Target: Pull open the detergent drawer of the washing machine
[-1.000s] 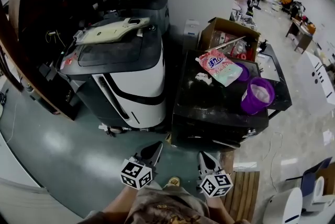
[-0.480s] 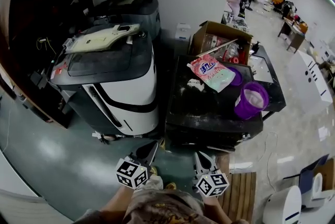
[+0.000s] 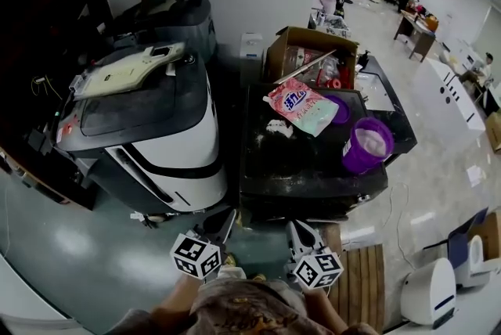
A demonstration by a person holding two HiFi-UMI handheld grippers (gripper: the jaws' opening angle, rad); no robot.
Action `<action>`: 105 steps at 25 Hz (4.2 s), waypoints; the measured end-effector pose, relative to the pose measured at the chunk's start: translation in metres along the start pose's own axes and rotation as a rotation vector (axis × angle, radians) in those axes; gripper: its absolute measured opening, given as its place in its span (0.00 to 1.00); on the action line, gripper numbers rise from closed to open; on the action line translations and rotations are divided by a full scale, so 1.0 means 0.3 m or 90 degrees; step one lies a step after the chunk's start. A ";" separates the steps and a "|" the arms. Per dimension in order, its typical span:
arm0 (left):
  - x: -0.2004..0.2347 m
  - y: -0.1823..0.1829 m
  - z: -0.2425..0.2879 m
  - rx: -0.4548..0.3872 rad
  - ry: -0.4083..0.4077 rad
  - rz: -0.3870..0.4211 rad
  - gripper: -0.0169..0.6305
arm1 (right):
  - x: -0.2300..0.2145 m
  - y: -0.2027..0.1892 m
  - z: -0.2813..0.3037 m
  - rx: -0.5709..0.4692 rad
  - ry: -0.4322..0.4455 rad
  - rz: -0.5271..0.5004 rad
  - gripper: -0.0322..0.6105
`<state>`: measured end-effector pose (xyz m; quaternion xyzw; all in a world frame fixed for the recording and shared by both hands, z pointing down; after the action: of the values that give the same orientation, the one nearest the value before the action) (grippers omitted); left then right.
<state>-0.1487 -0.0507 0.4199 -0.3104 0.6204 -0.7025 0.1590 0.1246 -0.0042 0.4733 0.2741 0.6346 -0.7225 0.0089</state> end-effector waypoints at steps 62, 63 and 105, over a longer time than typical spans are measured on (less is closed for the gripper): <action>0.189 -0.059 0.023 0.098 0.011 0.008 0.06 | -0.258 -0.512 0.357 0.026 0.111 0.467 0.79; 0.189 -0.063 0.017 0.099 0.016 0.006 0.06 | -0.269 -0.530 0.360 0.029 0.108 0.472 0.79; 0.207 -0.111 -0.118 0.106 0.106 -0.038 0.06 | -0.332 -0.573 0.469 -0.089 0.195 0.516 0.57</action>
<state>-0.2128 -0.0550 0.4657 -0.2553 0.5617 -0.7790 0.1114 0.0929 -0.1339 0.6768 0.6036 0.5171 -0.5671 0.2163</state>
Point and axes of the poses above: the fingertips, and each gripper's own axes: z forward along the fingers, x to its left, y out of its top, the point moved 10 cm from there along -z, backward along the fingers, and after that the axes turned 8 degrees about -x, right-handed, at the moved point
